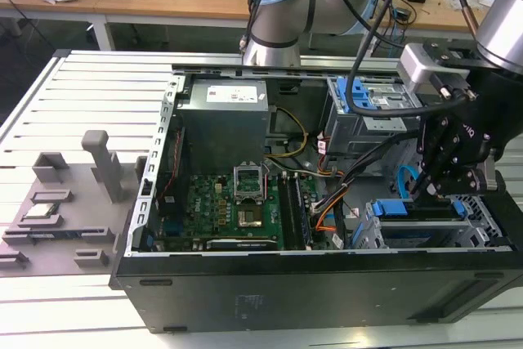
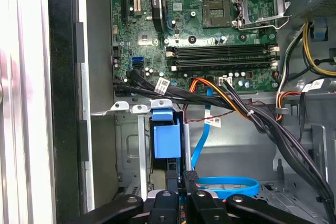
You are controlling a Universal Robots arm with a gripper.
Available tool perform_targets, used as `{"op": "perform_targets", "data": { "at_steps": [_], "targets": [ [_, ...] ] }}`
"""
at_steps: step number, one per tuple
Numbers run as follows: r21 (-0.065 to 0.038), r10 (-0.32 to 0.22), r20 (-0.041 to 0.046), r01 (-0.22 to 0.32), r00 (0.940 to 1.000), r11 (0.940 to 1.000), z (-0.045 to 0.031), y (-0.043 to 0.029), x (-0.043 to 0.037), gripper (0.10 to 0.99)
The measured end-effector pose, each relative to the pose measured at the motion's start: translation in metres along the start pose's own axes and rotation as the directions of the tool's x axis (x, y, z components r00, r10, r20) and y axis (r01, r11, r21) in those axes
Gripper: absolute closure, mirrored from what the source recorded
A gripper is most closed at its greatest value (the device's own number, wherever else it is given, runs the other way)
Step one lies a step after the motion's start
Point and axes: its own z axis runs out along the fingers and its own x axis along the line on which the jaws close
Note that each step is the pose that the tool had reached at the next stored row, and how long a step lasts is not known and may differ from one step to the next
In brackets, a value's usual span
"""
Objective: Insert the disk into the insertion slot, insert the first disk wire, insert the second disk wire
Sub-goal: 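Insert the second disk wire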
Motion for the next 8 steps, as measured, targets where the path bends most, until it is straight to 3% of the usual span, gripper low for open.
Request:
{"op": "perform_targets", "data": {
  "at_steps": [8],
  "targets": [
    [0.0,0.0,-0.0001,0.0,1.0,1.0,0.0051,-0.0003,0.0003,0.925]
  ]
}}
